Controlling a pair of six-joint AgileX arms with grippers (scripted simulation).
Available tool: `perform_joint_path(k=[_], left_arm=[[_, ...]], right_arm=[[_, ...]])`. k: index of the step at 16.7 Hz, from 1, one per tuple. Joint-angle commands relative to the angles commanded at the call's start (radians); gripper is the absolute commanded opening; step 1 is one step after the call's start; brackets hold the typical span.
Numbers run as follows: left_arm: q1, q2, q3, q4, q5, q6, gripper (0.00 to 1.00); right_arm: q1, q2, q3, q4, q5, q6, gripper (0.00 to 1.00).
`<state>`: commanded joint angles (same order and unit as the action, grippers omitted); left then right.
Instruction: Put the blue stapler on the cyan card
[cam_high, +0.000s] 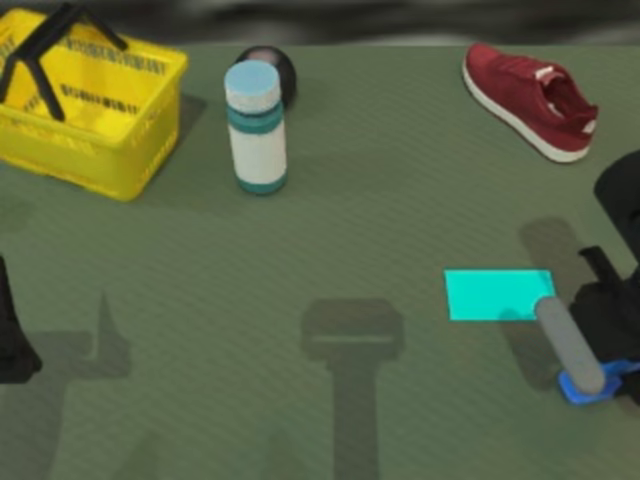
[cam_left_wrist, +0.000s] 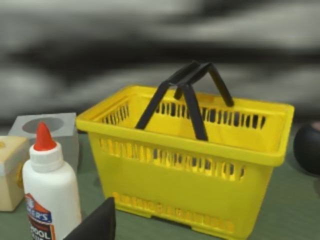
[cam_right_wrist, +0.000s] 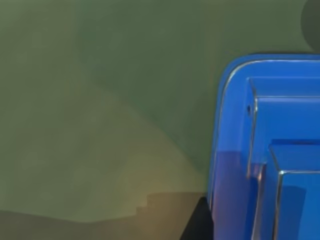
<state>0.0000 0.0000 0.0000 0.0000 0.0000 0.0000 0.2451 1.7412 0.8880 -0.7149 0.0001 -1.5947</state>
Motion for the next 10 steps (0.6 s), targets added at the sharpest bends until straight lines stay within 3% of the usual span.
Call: perform_joint_path(k=[7,10], left_arm=[[0.000,0.000,0.000,0.000,0.000,0.000,1.00],[0.000,0.000,0.000,0.000,0.000,0.000,1.00]], right_arm=[[0.006,-0.123,0.178,-0.328,0.000,-0.006,0.00],[0.006,-0.158,0.217,-0.382,0.000,-0.002,0.00]])
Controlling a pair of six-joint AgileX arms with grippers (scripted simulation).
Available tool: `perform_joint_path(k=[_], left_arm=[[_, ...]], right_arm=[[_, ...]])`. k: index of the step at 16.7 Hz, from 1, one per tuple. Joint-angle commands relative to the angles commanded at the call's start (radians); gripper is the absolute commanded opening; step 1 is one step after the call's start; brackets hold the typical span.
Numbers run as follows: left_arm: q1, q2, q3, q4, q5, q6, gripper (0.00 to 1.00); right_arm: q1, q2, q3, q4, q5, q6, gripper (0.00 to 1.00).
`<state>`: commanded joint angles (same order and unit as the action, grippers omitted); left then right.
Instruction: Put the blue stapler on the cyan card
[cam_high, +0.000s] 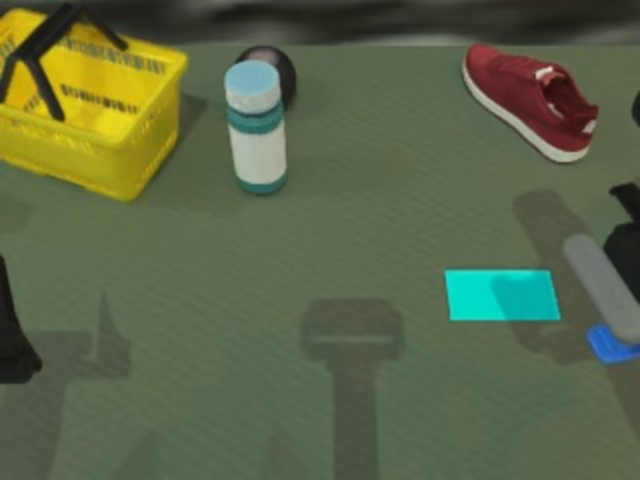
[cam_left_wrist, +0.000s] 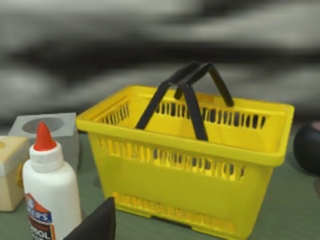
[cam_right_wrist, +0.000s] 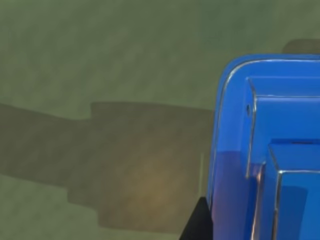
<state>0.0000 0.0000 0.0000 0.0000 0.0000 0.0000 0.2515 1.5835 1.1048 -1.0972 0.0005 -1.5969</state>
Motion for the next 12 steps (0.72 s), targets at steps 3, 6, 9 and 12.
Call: perform_joint_path(k=[3,6,9,12], left_arm=[[0.000,0.000,0.000,0.000,0.000,0.000,1.00],[0.000,0.000,0.000,0.000,0.000,0.000,1.00],[0.000,0.000,0.000,0.000,0.000,0.000,1.00],[0.000,0.000,0.000,0.000,0.000,0.000,1.00]], right_arm=[[-0.003,0.004,-0.003,0.002,0.000,0.001,0.00],[0.006,0.038,0.036,-0.011,-0.001,0.025,0.00],[0.032,0.135,0.167,-0.050,-0.003,0.103,0.00],[0.069,0.264,0.356,-0.101,-0.005,0.210,0.00]])
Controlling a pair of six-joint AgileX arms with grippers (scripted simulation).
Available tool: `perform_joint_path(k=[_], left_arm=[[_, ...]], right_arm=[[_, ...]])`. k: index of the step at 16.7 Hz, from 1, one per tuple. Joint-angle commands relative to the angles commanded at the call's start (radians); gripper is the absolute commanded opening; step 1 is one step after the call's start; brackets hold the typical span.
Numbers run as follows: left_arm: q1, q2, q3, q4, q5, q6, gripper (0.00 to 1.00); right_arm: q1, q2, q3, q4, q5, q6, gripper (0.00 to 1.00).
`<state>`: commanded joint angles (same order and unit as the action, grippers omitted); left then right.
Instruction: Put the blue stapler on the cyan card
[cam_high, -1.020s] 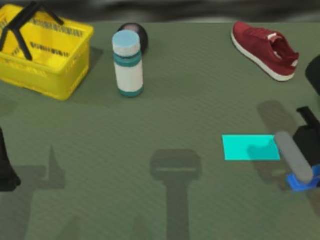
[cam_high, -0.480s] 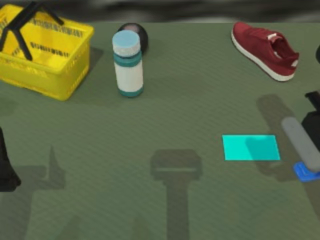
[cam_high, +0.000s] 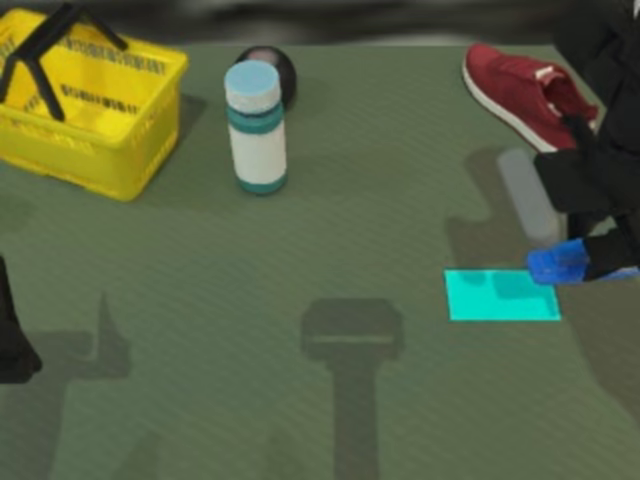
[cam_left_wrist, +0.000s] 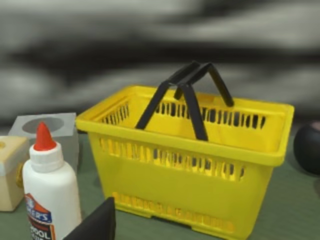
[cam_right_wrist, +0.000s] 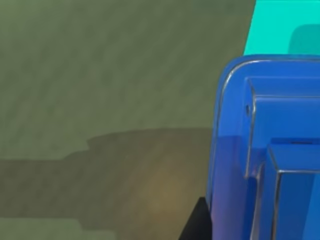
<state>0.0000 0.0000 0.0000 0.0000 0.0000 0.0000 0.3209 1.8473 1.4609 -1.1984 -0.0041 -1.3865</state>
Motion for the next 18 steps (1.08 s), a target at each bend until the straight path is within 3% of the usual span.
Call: perform_joint_path(k=[7,13,18], left_arm=[[0.000,0.000,0.000,0.000,0.000,0.000,1.00],[0.000,0.000,0.000,0.000,0.000,0.000,1.00],[0.000,0.000,0.000,0.000,0.000,0.000,1.00]], right_arm=[[0.063,0.205,0.288,-0.076,-0.002,0.197,0.00],[0.058,0.205,0.276,-0.058,-0.002,0.199,0.00],[0.060,0.249,0.144,0.118,-0.002,0.203,0.00]])
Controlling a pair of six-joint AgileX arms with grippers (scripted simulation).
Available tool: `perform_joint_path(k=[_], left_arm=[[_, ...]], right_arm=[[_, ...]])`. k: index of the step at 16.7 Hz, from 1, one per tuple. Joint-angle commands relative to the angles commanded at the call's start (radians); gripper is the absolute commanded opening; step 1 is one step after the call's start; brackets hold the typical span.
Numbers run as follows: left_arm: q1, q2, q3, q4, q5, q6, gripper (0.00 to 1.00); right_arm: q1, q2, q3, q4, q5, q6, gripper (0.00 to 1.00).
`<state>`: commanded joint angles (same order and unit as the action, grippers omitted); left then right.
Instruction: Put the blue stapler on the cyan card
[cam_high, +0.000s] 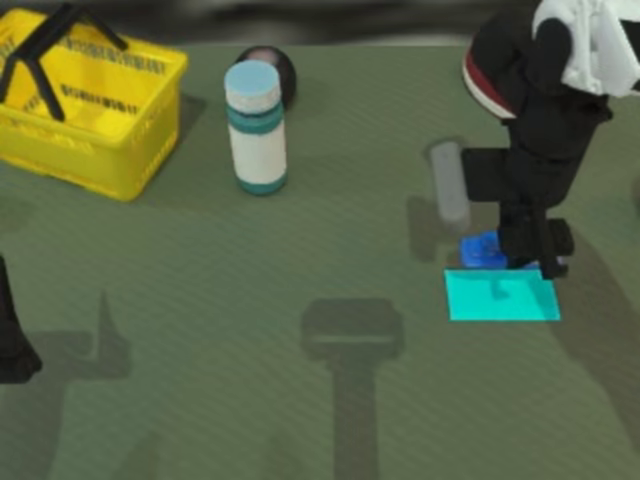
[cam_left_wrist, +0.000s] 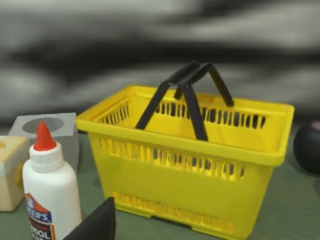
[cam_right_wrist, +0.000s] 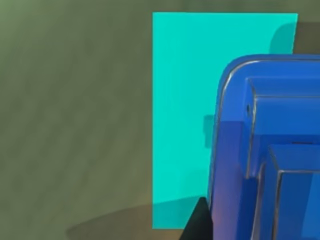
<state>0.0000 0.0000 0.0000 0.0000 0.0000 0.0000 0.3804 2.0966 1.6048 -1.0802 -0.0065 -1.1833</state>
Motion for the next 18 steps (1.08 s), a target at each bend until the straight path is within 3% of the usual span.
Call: perform_joint_path(k=[4,9,18], left_arm=[[0.000,0.000,0.000,0.000,0.000,0.000,1.00],[0.000,0.000,0.000,0.000,0.000,0.000,1.00],[0.000,0.000,0.000,0.000,0.000,0.000,1.00]], right_arm=[[0.005,0.041,-0.108,0.145,0.001,-0.002,0.00],[0.005,0.046,-0.124,0.166,0.001,-0.002,0.00],[0.005,0.046,-0.124,0.166,0.001,-0.002,0.68]])
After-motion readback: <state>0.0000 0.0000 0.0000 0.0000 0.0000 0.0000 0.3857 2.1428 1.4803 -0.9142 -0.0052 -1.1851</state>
